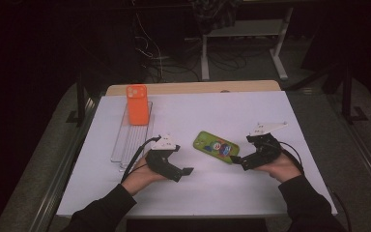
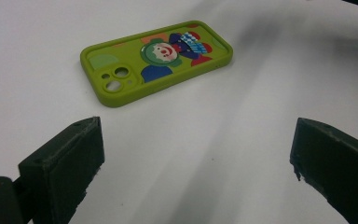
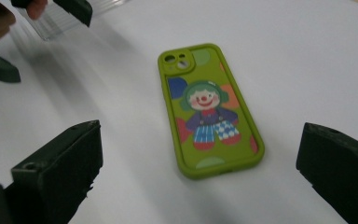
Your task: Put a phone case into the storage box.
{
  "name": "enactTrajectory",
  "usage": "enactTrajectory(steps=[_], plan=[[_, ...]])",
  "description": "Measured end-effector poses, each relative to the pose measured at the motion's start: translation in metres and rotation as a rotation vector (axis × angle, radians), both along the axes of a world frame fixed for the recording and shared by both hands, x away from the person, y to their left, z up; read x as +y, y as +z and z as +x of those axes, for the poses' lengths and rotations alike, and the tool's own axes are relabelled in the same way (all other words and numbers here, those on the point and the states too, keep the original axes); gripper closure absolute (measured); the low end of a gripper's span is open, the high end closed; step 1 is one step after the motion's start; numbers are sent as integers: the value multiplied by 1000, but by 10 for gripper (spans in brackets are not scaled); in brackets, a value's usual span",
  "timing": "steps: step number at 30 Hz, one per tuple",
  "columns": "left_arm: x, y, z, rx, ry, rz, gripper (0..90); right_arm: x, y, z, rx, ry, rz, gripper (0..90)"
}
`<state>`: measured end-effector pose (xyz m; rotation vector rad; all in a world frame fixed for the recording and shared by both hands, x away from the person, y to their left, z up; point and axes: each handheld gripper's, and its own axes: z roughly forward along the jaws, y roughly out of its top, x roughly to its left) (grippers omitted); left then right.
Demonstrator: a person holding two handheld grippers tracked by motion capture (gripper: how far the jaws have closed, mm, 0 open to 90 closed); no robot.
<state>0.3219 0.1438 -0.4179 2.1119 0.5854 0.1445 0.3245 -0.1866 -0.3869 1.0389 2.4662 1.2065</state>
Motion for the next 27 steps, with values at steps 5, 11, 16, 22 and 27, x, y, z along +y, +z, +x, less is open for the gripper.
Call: enactTrajectory(steps=[5, 11, 16, 22, 27], plan=[[0, 0, 1, 0, -7, 6, 24, 6, 7, 13, 10, 14, 7, 0], [0, -1, 1, 1, -1, -4, 24, 13, 14, 29, 9, 29, 11, 0], [-1, -2, 2, 10, 1, -2, 24, 22, 18, 41, 4, 48, 6, 0], [-1, -2, 2, 0, -1, 5, 24, 30, 22, 55, 4, 57, 4, 0], [-1, -2, 3, 4, 3, -1, 24, 39, 22, 66, 10, 72, -2, 2]])
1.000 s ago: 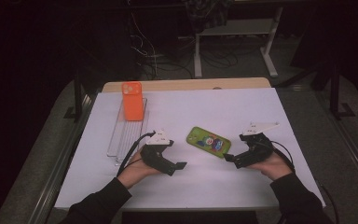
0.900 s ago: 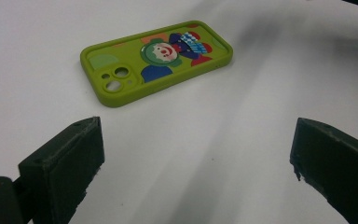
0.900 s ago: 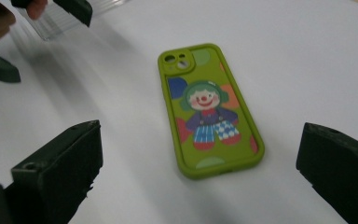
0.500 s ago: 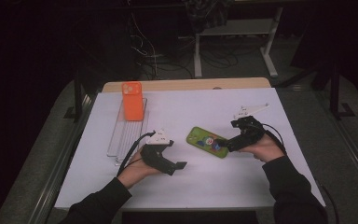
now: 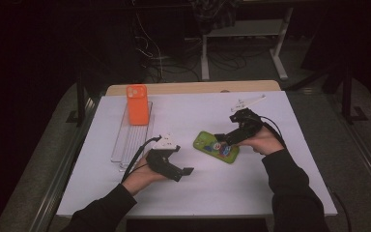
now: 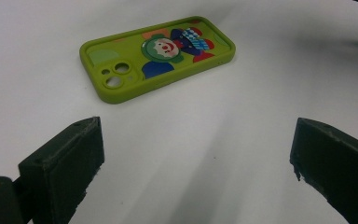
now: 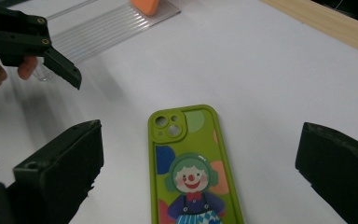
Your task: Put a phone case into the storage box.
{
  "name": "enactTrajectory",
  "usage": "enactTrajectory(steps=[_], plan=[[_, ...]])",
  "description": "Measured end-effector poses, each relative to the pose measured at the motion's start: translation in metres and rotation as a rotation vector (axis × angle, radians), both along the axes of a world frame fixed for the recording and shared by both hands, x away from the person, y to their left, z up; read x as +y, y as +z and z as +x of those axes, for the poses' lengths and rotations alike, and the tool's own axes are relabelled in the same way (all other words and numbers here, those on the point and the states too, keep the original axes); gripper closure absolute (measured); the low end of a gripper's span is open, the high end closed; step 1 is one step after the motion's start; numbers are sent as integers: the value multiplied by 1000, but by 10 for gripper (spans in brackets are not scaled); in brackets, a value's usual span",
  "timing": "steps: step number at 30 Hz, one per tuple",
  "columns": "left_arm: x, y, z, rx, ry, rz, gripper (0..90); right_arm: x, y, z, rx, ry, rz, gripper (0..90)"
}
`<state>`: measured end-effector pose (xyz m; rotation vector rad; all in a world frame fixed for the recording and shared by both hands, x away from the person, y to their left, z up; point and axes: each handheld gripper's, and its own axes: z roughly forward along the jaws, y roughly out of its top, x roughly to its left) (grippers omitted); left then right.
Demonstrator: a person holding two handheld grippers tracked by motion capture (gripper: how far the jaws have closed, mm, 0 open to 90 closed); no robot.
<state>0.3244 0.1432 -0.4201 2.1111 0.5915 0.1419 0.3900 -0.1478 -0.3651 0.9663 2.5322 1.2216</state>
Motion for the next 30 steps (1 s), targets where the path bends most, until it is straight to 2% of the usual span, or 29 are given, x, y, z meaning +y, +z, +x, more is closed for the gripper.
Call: enactTrajectory(steps=[6, 10, 12, 24, 30], plan=[[1, 1, 0, -5, -4, 9, 25, 11, -3, 9, -17, 20, 7, 4], [2, 1, 0, -7, -7, 11, 25, 12, -6, 10, -8, 21, -3, 4], [1, 1, 0, -4, -4, 9, 25, 11, -7, 10, -19, 26, -12, 5], [2, 1, 0, -5, -8, 12, 25, 9, -20, 9, 20, 32, -37, 5], [2, 1, 0, -6, -8, 12, 25, 8, -28, 10, 18, 45, -67, 5]])
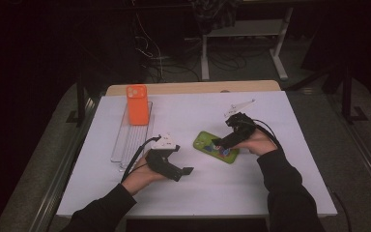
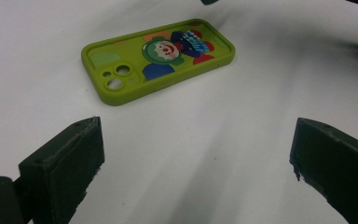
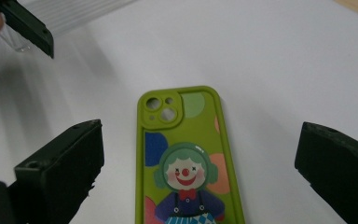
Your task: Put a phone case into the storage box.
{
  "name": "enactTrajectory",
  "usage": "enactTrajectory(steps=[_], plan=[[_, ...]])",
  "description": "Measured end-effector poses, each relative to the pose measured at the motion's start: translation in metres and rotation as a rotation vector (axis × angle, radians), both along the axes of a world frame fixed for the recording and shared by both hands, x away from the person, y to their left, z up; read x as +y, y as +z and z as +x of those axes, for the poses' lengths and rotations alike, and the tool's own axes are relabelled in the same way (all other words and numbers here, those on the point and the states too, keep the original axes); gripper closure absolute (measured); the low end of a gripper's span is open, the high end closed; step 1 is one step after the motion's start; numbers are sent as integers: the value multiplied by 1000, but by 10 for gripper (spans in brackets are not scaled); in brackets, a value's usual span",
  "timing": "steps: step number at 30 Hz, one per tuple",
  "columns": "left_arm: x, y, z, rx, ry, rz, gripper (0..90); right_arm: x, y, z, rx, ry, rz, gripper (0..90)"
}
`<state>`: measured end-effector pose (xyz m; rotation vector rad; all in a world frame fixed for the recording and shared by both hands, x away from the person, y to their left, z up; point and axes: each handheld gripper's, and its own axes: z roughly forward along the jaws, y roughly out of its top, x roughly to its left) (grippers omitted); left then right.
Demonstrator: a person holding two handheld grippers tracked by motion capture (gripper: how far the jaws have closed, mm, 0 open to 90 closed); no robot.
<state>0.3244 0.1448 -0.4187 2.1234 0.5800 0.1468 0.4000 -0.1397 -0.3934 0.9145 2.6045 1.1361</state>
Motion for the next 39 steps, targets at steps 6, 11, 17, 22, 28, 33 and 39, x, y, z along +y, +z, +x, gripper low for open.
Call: enactTrajectory(steps=[6, 11, 17, 22, 28, 33, 39], plan=[[0, 0, 0, 8, 5, -3, 25, 0, -6, -1, 19, 0, -29, 5], [0, 0, -1, 9, 5, -2, 25, 0, -14, -1, 41, 8, -47, 5], [-1, -1, -1, 14, 6, -4, 25, 1, -25, -1, 67, 30, -77, 4], [-1, -1, -1, 10, 3, 2, 25, 5, -33, -1, 77, 41, -109, 5], [-1, -1, -1, 14, 5, -5, 25, 9, -42, 0, 83, 48, -150, 15], [-1, -1, -1, 12, 4, 1, 25, 11, -45, -1, 78, 51, -182, 41], [-1, -1, -1, 10, -2, 9, 25, 11, -49, -3, 96, 51, -199, 81]])
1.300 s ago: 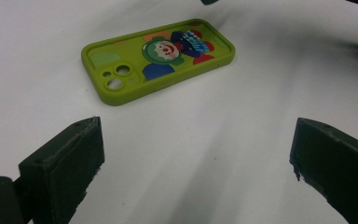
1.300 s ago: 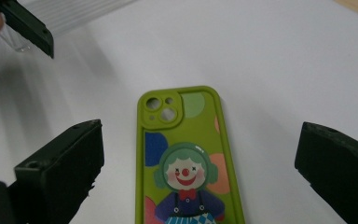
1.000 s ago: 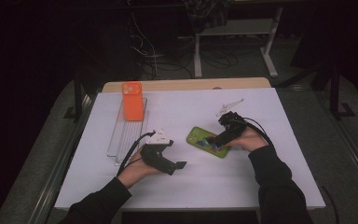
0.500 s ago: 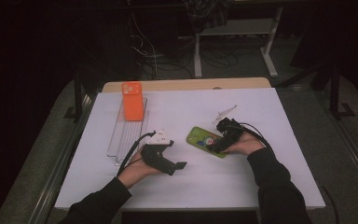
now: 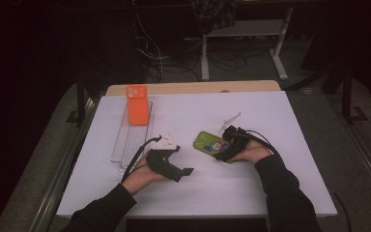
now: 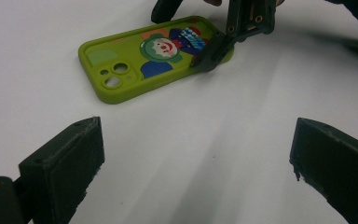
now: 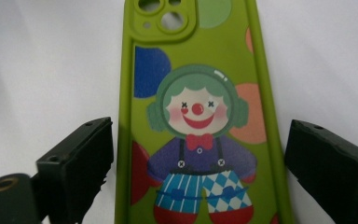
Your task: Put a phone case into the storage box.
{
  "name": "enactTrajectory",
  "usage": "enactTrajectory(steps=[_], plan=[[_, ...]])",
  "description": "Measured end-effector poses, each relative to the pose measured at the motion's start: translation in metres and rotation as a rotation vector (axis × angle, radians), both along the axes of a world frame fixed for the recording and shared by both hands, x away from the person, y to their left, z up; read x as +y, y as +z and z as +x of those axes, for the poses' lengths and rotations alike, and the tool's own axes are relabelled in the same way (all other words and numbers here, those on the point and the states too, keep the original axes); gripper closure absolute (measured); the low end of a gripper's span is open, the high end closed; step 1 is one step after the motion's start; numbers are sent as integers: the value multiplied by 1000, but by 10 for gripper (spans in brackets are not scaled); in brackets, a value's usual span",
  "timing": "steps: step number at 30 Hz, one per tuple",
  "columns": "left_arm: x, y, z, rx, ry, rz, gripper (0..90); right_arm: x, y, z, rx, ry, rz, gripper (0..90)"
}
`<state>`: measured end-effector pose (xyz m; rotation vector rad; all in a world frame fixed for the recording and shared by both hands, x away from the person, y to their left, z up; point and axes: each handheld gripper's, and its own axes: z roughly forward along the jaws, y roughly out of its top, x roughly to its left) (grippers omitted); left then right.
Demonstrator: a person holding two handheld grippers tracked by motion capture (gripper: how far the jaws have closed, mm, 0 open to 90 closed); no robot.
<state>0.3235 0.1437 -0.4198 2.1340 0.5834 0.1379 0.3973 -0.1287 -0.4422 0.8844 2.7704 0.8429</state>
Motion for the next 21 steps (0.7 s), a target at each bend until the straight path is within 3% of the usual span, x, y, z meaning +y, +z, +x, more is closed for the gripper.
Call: enactTrajectory(steps=[9, 13, 21], plan=[[-1, 0, -1, 0, 1, -3, 25, 2, -1, -2, -35, 8, -39, 127], [-1, 0, -1, 1, 0, -1, 25, 3, -1, -3, -28, 10, -45, 129], [-2, -1, -1, 4, -1, 3, 25, 0, -2, -4, -37, -2, -24, 146]])
